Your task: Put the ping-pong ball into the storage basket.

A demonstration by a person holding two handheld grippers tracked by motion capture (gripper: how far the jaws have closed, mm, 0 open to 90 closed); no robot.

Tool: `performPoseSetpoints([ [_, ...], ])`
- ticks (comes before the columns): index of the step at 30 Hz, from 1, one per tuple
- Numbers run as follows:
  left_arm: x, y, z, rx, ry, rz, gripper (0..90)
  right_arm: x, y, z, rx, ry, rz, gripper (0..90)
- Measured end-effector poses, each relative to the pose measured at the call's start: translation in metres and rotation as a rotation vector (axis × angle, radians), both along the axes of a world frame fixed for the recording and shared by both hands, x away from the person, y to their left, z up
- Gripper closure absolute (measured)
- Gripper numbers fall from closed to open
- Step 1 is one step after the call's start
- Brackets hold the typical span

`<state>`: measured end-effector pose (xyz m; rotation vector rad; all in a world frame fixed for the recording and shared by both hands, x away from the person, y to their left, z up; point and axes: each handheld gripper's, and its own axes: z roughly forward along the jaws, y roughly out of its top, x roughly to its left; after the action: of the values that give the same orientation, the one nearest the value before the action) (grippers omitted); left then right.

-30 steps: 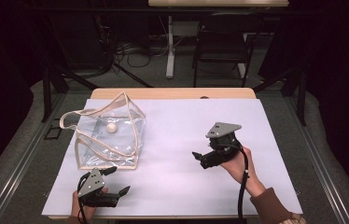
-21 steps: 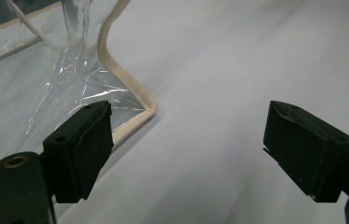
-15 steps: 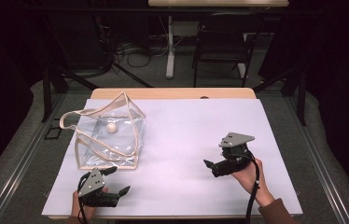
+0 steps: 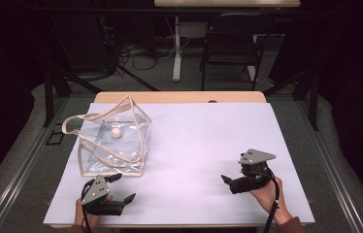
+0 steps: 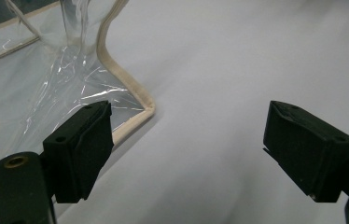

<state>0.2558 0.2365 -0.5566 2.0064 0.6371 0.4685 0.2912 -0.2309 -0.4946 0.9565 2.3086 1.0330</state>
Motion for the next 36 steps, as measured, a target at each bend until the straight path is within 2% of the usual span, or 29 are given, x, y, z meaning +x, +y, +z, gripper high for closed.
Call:
performPoseSetpoints([
  [13, 0.000, 0.000, 0.000, 0.004, 0.003, 0.003, 16.0, -0.018, -0.022, -0.022, -0.011, 0.008, -0.035, 1.3],
  [25, 0.000, -0.001, -0.001, 0.007, 0.005, 0.003, 16.0, -0.031, -0.043, -0.044, 0.006, 0.007, -0.057, 1.2],
  [30, 0.001, -0.001, -0.002, 0.012, 0.007, 0.001, 16.0, -0.037, -0.054, -0.052, 0.033, 0.007, -0.074, 1.1],
  [36, 0.001, -0.003, -0.003, 0.016, 0.010, 0.001, 16.0, -0.038, -0.060, -0.057, 0.042, 0.004, -0.089, 1.0],
])
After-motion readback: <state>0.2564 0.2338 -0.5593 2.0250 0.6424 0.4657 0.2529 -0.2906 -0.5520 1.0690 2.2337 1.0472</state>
